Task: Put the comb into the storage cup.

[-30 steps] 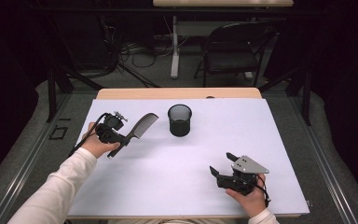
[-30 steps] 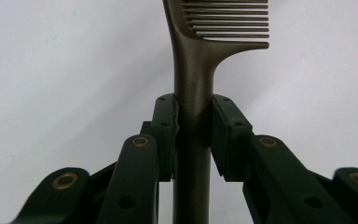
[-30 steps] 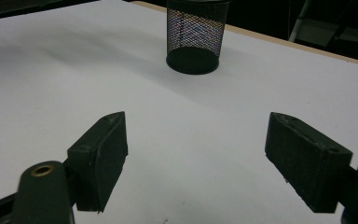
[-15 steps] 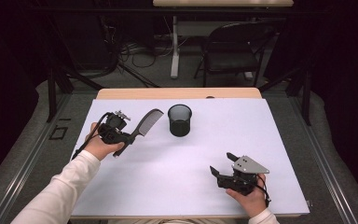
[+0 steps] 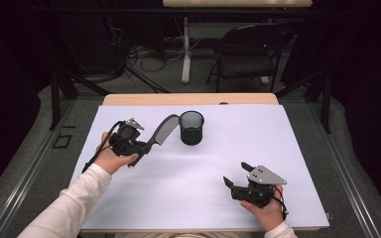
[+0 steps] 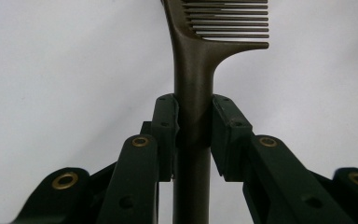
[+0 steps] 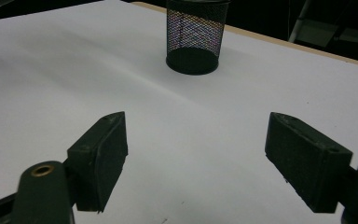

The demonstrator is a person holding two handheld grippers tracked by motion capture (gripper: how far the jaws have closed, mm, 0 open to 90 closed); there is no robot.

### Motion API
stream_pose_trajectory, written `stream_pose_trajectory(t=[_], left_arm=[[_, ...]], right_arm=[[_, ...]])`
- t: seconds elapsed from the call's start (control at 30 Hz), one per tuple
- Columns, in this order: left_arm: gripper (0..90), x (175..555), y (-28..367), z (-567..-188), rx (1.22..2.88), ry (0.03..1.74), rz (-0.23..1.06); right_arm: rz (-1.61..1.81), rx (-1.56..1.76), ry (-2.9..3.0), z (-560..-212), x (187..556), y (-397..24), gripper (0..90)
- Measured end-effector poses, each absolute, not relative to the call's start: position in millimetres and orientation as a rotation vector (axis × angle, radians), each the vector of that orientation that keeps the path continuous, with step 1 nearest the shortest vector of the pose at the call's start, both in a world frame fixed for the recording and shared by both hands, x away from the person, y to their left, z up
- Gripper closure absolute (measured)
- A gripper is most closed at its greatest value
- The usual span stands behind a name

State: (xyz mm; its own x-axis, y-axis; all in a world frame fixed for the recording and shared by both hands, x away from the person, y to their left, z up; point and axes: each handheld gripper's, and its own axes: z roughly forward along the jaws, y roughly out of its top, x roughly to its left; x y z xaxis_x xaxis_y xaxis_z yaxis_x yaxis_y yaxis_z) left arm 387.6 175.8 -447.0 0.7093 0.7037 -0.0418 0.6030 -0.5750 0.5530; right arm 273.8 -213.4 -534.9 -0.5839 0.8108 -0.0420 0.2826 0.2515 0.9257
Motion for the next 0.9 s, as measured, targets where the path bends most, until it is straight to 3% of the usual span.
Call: stream_pose_trajectory(t=[0.9], left_arm=[[72.4,374,150,-436,2.223,0.933,0.276]], right_arm=[[1.315,0.986,2.006,-535,274,-214,20.9]])
